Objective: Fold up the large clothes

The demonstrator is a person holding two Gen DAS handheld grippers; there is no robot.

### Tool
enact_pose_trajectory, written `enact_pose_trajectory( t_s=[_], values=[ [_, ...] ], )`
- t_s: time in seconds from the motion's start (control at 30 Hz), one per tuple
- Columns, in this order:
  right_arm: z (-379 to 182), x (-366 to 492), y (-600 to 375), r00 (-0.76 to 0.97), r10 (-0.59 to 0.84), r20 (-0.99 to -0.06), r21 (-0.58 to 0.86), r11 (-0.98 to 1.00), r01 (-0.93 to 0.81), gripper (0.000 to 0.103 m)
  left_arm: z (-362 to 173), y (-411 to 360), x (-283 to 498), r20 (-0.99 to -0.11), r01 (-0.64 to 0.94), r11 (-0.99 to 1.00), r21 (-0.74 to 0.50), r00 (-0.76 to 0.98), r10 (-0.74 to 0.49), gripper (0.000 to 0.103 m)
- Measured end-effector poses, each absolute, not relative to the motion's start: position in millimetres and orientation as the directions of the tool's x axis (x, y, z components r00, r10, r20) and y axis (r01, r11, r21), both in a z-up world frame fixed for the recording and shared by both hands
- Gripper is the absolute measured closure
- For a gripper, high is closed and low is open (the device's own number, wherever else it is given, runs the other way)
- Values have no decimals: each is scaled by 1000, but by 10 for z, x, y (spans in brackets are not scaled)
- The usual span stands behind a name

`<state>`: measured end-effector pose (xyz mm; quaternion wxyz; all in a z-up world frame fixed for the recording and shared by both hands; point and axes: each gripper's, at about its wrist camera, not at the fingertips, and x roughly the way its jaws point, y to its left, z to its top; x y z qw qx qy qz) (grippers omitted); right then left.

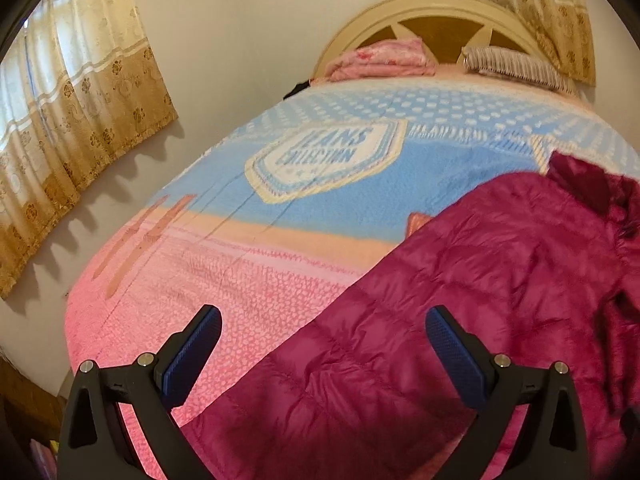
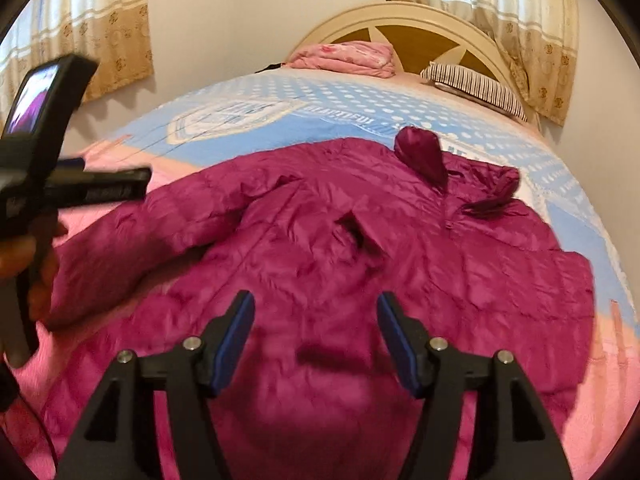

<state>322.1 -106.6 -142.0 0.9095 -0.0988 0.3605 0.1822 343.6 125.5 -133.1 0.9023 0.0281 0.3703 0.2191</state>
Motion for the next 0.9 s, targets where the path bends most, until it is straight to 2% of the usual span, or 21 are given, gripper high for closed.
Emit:
enact_pose_trajectory(
  t_s=[0.03,0.1,0.23,0.37,0.47,0.6,0.73,0.9],
  values=[
    [-1400,3187,-1125,674,259,-692,-48,915,-400,47,-1269,1187,3419,-650,-368,907,206,641,408,1],
    [-1365,3107,-1373,671,258,-695,-24,925,-380,61,-1159,1012,3413,-638,-347,917,196,666,388,1],
    [-1319,3064,-2027,687,203,-697,28,966,-258,69,-966,481,3442,-623,-270,948,166,717,313,1],
    [-1332,3114,-2706,714,76,-696,30,997,-76,78,-886,-166,3556,-617,-181,969,170,747,248,1],
    [-1400,3254,-3209,716,-3,-698,57,997,60,79,-966,-600,3708,-599,-153,963,221,758,258,1],
    [-1471,3587,-3690,722,-90,-686,67,980,186,79,-1322,-879,3998,-551,-202,908,368,739,388,1],
    [-1544,3999,-3904,723,-84,-685,109,970,216,79,-1708,-813,4248,-565,-240,850,469,658,497,1],
    [-1789,4426,-3777,683,-74,-727,50,986,160,79,-1961,-594,4319,-578,-249,822,512,608,544,1]
  ],
)
